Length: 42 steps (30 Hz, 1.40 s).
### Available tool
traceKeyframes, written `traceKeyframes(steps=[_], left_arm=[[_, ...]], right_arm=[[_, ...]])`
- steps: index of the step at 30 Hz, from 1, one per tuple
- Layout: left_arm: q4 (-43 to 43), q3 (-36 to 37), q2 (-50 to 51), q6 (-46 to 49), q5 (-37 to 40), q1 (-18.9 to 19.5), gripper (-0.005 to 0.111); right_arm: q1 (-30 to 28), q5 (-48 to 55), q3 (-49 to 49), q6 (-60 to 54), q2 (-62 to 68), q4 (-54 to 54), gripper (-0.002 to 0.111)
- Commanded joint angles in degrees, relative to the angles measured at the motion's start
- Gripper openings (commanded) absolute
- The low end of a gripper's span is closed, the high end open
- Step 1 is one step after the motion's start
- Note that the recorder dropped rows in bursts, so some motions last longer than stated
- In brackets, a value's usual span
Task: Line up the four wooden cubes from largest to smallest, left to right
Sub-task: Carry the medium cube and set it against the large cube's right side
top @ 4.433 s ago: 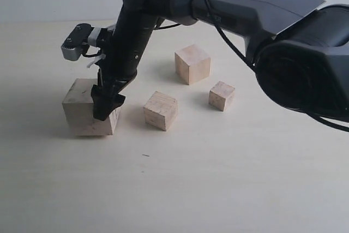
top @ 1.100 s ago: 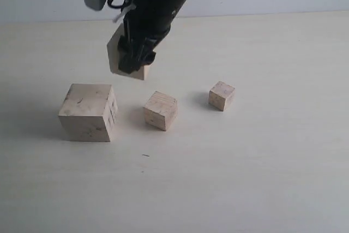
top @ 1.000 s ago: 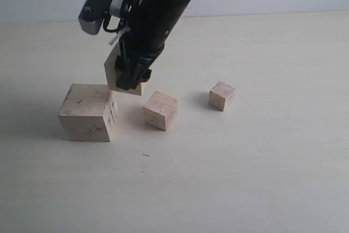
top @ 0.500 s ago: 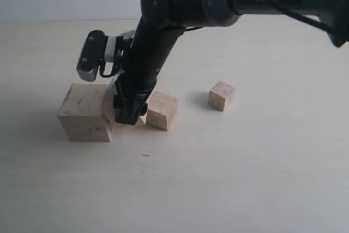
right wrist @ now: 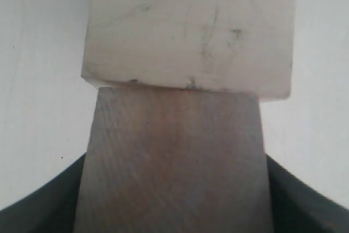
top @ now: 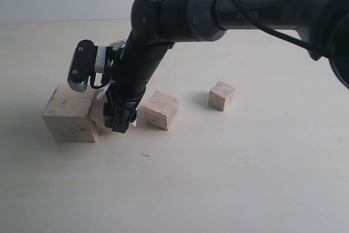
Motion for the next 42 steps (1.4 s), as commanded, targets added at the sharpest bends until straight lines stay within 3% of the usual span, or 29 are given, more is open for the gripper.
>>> traceKeyframes(steps=[1,28,32,42], left_arm=[[-0.3,0.0,-0.4,-0.2,-0.2,0.0,0.000],[-0.3,0.0,-0.4,-0.2,-0.2,0.0,0.000],[-0.3,0.0,-0.4,-0.2,-0.2,0.0,0.000],[-0.3,0.0,-0.4,-0.2,-0.2,0.0,0.000]], right_arm=[[0.2,-2.6,0.1,-2.1,2.0,0.9,0.000],[0.2,-7.7,0.1,-4.7,5.0,5.8,0.001],[0.2,-8.3,0.1,-4.7,5.0,5.8,0.011],[0.2,-7.3,0.1,-9.6,5.0,5.8,0.048]])
